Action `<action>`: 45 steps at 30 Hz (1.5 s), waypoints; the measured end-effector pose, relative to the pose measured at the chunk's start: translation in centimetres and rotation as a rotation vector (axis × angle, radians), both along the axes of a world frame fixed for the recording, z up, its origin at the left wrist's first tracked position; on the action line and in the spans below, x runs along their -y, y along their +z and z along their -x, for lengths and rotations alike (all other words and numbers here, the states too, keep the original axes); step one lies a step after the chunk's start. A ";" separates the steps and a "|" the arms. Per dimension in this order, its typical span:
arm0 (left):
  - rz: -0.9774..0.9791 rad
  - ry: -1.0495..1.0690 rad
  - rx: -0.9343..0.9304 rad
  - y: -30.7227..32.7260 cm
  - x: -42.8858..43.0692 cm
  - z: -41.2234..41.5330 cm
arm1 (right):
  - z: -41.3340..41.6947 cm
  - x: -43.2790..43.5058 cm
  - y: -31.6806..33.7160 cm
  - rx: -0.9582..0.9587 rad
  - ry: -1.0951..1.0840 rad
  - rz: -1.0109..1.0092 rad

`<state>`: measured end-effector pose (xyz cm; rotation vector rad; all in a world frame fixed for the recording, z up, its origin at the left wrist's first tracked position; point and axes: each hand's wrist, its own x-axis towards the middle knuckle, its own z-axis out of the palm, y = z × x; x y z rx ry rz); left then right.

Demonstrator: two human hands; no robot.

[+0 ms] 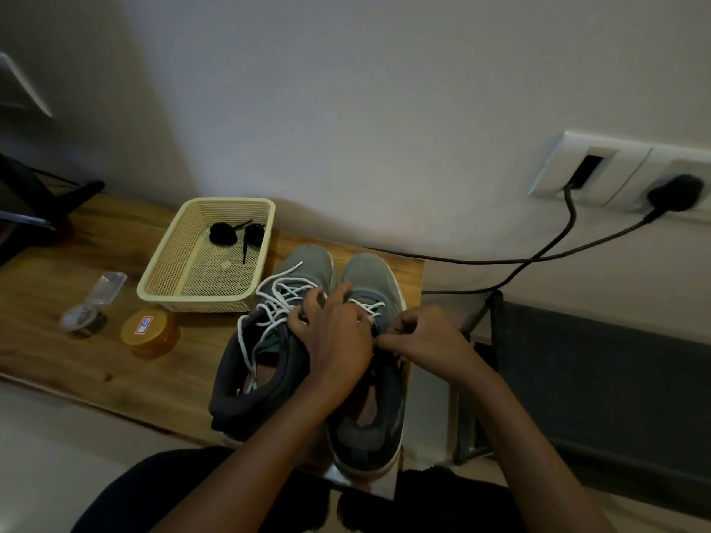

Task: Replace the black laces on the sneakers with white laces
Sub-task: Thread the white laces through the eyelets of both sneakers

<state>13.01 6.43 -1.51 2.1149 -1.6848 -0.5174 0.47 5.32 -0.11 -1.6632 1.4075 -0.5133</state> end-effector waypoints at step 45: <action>0.004 -0.367 0.484 1.7 -0.5 -1.0 | 1.2 0.3 -0.2 0.114 0.065 -0.165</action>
